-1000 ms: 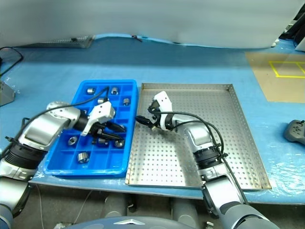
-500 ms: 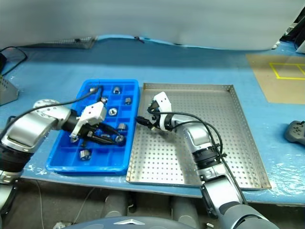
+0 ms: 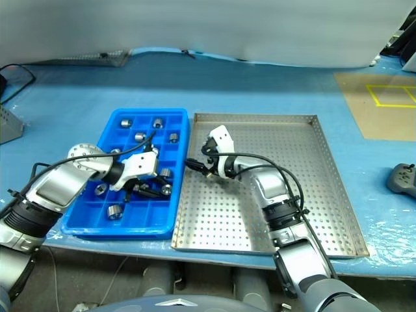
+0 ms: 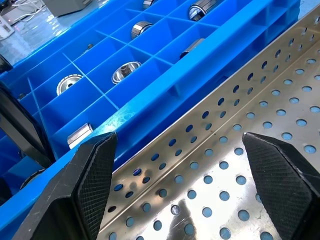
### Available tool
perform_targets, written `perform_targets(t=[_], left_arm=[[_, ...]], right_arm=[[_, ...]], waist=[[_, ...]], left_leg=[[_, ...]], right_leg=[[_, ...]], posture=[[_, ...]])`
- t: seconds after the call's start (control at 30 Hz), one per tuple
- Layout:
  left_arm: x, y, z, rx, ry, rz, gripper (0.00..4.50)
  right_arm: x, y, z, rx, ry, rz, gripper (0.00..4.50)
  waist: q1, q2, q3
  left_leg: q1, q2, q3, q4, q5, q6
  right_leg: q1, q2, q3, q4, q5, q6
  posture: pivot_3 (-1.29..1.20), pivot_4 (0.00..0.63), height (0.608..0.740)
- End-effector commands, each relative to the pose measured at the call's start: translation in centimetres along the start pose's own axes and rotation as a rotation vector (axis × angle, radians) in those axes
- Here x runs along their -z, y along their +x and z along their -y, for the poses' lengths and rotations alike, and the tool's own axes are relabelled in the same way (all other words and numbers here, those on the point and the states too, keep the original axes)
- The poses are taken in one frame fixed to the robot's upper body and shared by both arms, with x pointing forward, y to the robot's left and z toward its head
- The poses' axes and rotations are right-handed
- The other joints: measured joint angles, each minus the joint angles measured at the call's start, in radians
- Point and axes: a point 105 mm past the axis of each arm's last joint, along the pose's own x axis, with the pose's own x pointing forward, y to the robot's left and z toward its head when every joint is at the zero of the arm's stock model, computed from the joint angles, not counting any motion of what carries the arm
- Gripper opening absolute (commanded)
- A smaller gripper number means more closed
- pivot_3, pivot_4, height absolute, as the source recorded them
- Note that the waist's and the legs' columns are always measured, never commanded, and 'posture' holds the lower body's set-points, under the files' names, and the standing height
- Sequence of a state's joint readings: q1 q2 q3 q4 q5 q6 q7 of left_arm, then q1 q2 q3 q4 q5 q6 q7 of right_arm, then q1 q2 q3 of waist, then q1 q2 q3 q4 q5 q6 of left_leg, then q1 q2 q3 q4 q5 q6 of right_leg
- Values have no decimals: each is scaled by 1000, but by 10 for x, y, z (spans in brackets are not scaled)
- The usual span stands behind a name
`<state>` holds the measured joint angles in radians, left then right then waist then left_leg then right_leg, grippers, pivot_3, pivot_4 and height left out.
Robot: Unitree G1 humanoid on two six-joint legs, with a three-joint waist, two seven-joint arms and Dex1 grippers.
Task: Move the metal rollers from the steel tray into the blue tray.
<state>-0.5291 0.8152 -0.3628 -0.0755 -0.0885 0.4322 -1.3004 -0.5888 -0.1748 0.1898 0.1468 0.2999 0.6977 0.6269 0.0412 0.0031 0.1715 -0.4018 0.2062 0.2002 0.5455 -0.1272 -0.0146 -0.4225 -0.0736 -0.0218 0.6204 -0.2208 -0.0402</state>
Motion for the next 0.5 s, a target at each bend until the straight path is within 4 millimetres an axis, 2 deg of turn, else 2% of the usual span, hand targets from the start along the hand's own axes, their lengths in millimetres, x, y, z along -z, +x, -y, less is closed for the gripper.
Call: perform_targets(t=[0.03, 0.27, 0.5], left_arm=[[-2, 2, 2, 4, 23, -13, 1880], [0, 15, 15, 69, 29, -26, 1880], [24, 39, 17, 82, 96, -173, 1880]], right_arm=[[-8, -1, -3, -10, -14, 40, 4209], [-8, -1, -3, -11, -14, 42, 4209], [-10, 0, -4, -11, -13, 47, 4209]], waist=[[0, 0, 0], [-1, 0, 0], [3, 2, -1]], left_leg=[[0, 0, 0, 0, 0, 0], [0, 0, 0, 0, 0, 0], [6, 0, 0, 0, 0, 0]], right_leg=[[0, 0, 0, 0, 0, 0], [0, 0, 0, 1, 0, 0], [5, -1, 0, 0, 0, 0]], posture=[[-140, 150, 740], [-140, 150, 740], [-141, 150, 740]])
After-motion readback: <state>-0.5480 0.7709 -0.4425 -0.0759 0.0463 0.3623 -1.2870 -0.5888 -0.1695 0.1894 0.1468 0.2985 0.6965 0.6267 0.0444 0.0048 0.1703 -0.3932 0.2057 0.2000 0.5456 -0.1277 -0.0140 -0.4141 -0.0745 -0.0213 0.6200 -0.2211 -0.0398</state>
